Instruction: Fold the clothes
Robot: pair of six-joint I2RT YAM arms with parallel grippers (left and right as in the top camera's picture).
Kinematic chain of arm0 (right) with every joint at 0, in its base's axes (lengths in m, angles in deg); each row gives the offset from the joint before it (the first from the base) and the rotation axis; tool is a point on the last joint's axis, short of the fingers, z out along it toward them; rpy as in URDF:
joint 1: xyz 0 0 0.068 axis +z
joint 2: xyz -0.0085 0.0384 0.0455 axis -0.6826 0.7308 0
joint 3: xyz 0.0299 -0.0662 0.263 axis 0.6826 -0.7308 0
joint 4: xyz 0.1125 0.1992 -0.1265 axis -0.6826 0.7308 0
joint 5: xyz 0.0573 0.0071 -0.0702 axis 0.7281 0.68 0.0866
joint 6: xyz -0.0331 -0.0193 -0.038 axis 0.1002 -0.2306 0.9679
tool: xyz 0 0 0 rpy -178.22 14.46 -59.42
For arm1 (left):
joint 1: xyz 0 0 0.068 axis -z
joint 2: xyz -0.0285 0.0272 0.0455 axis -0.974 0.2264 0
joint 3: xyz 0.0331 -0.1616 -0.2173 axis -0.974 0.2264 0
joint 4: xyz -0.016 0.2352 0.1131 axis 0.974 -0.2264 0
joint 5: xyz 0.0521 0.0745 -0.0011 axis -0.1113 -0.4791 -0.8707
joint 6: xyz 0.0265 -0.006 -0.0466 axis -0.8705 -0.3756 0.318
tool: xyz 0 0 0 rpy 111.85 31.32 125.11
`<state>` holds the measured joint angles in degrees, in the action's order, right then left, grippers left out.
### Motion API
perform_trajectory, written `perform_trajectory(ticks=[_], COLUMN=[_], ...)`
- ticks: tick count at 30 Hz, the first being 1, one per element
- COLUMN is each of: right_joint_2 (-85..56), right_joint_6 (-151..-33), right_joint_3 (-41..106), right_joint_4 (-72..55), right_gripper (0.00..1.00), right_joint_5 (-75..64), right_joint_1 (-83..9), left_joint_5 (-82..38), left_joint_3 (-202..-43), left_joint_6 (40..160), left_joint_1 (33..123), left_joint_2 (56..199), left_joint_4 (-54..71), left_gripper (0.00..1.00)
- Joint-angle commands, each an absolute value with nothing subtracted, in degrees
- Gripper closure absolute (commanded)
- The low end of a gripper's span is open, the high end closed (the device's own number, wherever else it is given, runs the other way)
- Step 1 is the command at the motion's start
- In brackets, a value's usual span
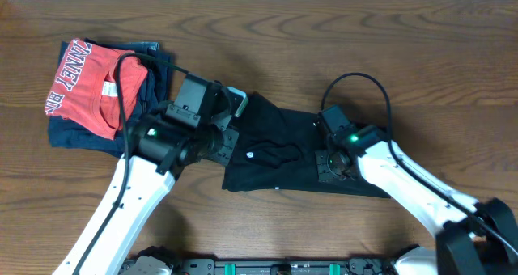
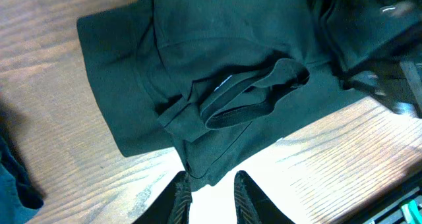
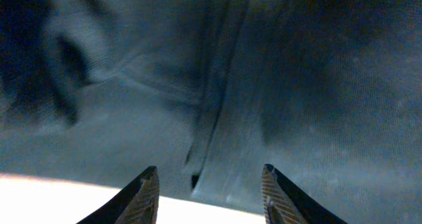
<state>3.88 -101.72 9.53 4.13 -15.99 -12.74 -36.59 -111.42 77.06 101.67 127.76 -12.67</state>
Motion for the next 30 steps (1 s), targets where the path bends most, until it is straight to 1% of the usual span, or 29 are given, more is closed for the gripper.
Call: perform_trajectory(ticks=[1,6,11,13,17,18,19,27,30], right_joint_2=[6.83,8.20,8.25,8.51,9.03,9.01,8.84,6.13,5.91], right_joint_6=[-103.56,-103.93,-104.24,-104.35,-104.98,-105.33,-105.35,-103.62,-102.77], right_joint_3=[9.75,9.75,9.73,9.73,9.73,9.75,9.88,14.45,15.61], right_joint_4=[3.02,2.32,2.32,2.06,1.60,1.51,1.40,4.29,4.46], right_gripper=[0.52,0.59,0.60,0.63,0.82,0.91,0.98,0.99,0.99], right_joint_5=[-18.86,-18.88,-18.88,-19.16,-19.49,-19.49,-19.51,-18.90,-14.38], right_joint_1=[-11.93,-11.84,-11.84,-11.84,-11.84,-11.84,-11.84,-11.82,-11.28], left_joint_5=[-36.94,-36.94,-36.94,-36.94,-36.94,-36.94,-36.94,-39.11,-39.52], left_joint_3=[-111.79,-111.79,-111.79,-111.79,-111.79,-111.79,-111.79,-111.79,-111.79], left_joint_6=[77.32,77.32,77.32,77.32,77.32,77.32,77.32,77.32,77.32], left_joint_1=[101.58,101.58,101.58,101.58,101.58,101.58,101.58,101.58,101.58], left_joint_2=[125.79,124.99,125.01,125.01,125.01,125.01,125.01,124.96,124.94], left_joint_4=[-12.74,-12.93,-12.91,-12.91,-12.96,-12.96,-12.96,-13.98,-14.18], left_gripper=[0.75,0.74,0.74,0.74,0.74,0.74,0.74,0.74,0.74])
